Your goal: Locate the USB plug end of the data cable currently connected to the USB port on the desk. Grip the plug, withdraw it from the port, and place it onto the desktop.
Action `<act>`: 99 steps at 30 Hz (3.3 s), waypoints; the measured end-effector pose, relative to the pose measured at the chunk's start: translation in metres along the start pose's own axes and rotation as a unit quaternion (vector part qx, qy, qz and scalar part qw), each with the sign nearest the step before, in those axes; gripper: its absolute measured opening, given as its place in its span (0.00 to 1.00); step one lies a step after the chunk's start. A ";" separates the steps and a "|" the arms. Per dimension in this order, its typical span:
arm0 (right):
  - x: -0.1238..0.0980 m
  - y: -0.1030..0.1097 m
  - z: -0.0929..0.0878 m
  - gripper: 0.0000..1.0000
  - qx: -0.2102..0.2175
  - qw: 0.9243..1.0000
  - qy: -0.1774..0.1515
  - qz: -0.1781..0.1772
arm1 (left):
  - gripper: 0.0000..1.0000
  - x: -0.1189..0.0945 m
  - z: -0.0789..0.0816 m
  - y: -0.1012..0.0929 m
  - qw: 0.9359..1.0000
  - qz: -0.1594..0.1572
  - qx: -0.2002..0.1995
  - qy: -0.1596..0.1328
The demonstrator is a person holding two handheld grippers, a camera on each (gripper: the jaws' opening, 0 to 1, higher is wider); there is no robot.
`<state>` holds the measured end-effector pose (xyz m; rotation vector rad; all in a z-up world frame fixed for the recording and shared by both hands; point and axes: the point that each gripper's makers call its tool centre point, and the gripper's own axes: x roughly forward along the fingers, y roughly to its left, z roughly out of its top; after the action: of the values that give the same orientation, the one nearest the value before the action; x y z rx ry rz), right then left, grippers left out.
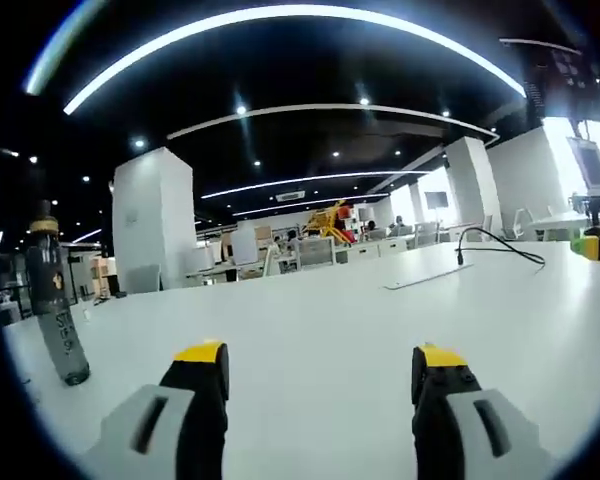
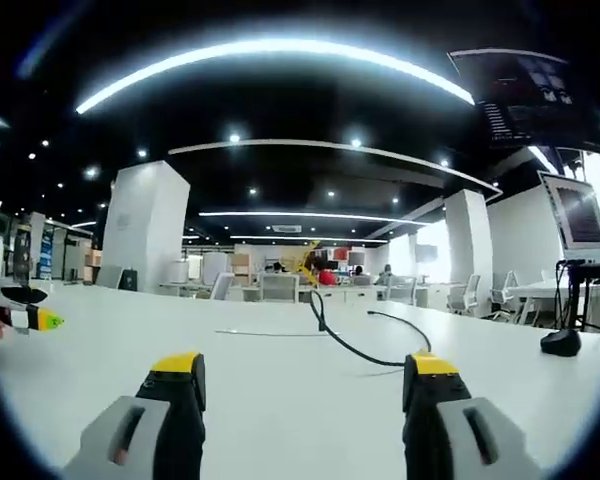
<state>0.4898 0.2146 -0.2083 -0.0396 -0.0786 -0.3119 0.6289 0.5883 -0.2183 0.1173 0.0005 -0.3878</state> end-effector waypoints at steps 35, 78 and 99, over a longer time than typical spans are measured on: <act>-0.009 0.009 0.001 0.81 0.003 1.000 0.002 0.009 | 0.77 -0.009 0.013 -0.011 0.999 -0.036 0.000 -0.026; -0.010 0.003 0.010 0.78 0.013 1.000 -0.006 0.011 | 0.77 -0.003 0.017 -0.001 0.999 -0.020 -0.006 -0.036; -0.007 -0.004 0.014 0.77 0.014 1.000 -0.009 0.014 | 0.77 0.010 0.020 -0.002 0.999 -0.029 0.000 -0.041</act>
<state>0.4811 0.2138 -0.1953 -0.0161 -0.0999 -0.2821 0.6368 0.5809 -0.1993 0.1016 -0.0776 -0.4503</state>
